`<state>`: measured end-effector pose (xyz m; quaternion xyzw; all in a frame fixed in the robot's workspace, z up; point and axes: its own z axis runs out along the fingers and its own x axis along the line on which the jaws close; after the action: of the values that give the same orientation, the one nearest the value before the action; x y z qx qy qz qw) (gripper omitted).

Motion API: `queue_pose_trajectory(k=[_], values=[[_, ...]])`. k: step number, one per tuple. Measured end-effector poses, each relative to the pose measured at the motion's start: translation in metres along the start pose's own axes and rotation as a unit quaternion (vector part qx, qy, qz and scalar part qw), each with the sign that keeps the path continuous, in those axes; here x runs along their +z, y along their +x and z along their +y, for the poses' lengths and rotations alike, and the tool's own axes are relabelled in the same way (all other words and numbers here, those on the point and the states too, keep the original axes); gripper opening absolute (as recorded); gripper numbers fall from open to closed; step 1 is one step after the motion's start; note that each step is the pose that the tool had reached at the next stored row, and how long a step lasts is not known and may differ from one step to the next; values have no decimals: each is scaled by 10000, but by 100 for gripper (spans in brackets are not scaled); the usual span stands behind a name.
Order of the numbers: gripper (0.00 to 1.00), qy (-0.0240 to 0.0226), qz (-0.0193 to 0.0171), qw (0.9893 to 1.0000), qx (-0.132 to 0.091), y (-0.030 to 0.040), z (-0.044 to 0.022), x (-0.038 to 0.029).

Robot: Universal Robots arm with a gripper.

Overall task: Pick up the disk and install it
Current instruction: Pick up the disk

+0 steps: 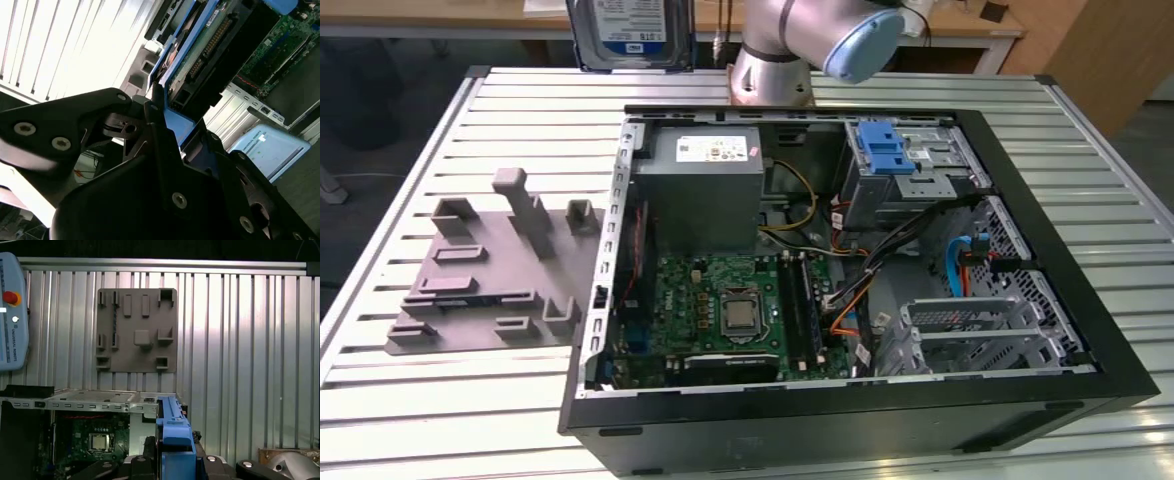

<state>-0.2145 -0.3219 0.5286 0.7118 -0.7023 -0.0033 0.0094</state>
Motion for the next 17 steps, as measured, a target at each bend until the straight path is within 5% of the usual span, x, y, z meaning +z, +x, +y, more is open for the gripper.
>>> queue_pose_trajectory(k=[17], values=[[36, 0, 1, 10000, 0, 1, -67, -2]])
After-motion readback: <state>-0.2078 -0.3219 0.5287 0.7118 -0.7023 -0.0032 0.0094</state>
